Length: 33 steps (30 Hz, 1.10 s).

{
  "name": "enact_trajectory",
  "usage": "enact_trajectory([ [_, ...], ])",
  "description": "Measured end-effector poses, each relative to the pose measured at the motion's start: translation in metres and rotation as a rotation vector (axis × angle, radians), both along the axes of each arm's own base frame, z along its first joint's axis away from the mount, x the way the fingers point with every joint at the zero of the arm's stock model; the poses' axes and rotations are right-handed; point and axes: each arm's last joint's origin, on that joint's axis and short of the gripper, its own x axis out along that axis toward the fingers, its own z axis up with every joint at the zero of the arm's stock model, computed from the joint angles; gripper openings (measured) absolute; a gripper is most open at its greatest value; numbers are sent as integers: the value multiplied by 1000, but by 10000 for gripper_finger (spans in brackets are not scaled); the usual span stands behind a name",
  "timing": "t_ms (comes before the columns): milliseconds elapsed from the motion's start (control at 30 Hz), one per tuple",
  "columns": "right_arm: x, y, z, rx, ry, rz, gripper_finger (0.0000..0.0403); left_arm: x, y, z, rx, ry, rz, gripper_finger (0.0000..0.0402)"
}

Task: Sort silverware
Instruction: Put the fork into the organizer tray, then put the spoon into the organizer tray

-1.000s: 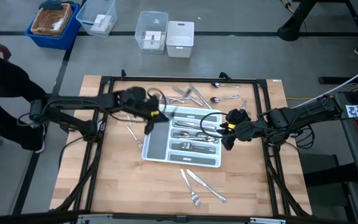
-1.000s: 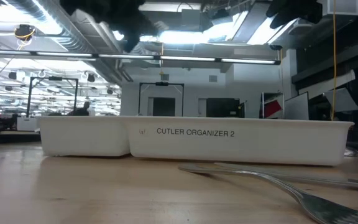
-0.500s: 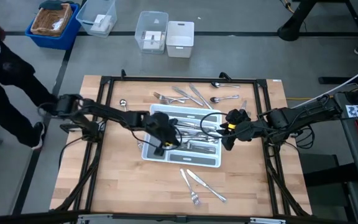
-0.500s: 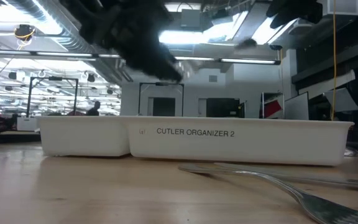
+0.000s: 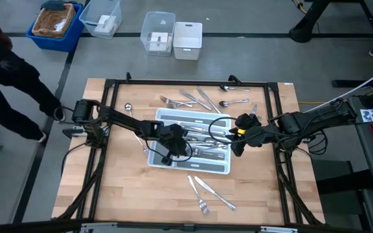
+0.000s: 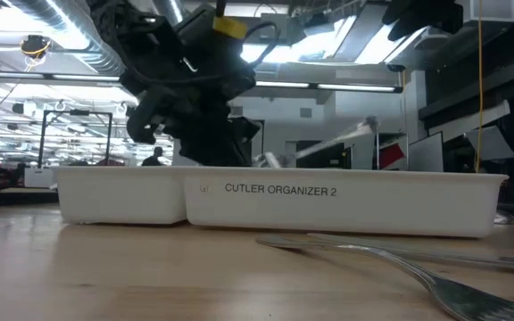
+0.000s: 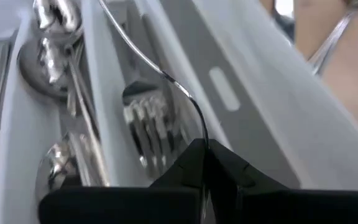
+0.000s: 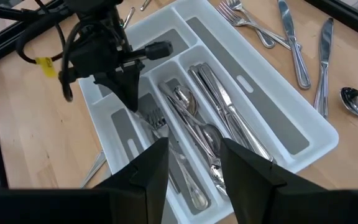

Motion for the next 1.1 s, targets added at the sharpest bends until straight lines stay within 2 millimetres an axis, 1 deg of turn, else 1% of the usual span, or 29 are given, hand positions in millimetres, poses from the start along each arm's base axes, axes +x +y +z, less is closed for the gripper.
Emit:
enact_trajectory([
  [167,0,0,0,0,0,0,147,0,-2,0,32,4,34,37],
  [333,0,0,0,0,0,0,147,-1,-6,2,-45,29,119,74],
  [400,0,0,0,0,0,0,147,-1,-7,11,-113,26,179,83],
  [533,0,0,0,0,1,0,147,-6,-5,46,-286,-5,322,86],
  [600,0,0,0,0,1,1,147,-15,0,62,-369,22,414,84],
  [667,0,0,0,0,1,1,147,-29,5,80,-460,62,521,80],
  [767,0,0,0,0,2,0,147,-59,10,102,-617,179,724,77],
  [867,0,0,0,0,1,0,147,-92,11,116,-763,340,963,78],
  [967,0,0,0,1,0,1,147,-121,7,123,-847,479,1179,77],
  [1100,0,0,0,1,-1,0,147,-142,-2,119,-796,575,1411,75],
])
